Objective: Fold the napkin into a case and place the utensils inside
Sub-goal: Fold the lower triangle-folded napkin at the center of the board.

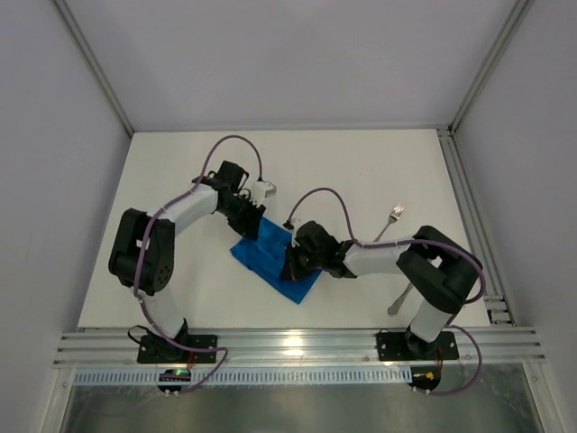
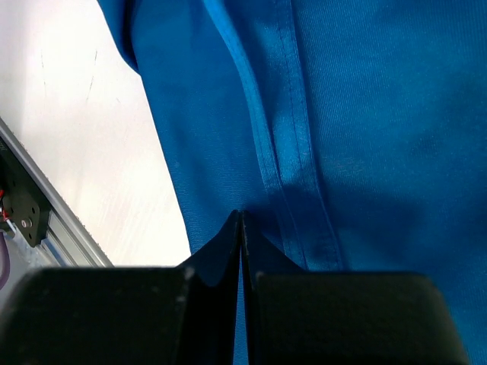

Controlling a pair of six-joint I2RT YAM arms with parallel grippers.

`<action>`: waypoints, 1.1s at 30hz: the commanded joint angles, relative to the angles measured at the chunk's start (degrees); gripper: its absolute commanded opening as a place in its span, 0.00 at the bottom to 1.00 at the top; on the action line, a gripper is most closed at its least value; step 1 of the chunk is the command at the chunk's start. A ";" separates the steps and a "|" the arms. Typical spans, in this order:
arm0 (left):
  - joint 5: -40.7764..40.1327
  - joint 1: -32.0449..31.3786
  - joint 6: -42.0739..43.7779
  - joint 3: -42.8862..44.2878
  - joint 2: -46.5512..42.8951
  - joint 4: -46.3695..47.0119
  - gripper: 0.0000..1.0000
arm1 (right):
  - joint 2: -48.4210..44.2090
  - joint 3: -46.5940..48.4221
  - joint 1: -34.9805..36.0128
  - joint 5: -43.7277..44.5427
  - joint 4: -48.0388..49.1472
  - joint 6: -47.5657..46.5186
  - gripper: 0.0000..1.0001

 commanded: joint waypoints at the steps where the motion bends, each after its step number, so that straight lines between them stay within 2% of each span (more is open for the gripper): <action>1: 9.03 3.16 -0.55 5.05 -5.46 -3.37 0.32 | 1.80 -0.11 -0.42 2.61 -3.89 0.18 0.04; 3: 10.36 5.36 -0.38 6.64 -7.04 -5.47 0.32 | 1.63 -0.20 -0.69 2.53 -3.89 -0.08 0.04; 5: 8.27 6.42 1.81 6.90 -8.01 -6.97 0.31 | 1.63 -0.03 -1.04 2.18 -3.89 -0.52 0.04; 9: 5.45 6.25 6.03 2.97 -8.98 -9.00 0.28 | 2.06 1.02 -1.48 1.39 -3.89 -1.14 0.04; 18: -3.60 0.80 11.05 -4.34 -10.21 -0.40 0.31 | 3.21 1.38 -1.39 0.68 -3.63 -1.23 0.04; 28: -7.82 0.01 9.12 -3.73 -4.85 5.05 0.14 | 3.12 1.12 -1.57 -0.02 -3.28 -1.58 0.04; 33: -7.74 0.01 8.59 -2.33 -3.54 6.64 0.13 | 3.21 1.29 -1.92 -0.37 -3.45 -2.19 0.04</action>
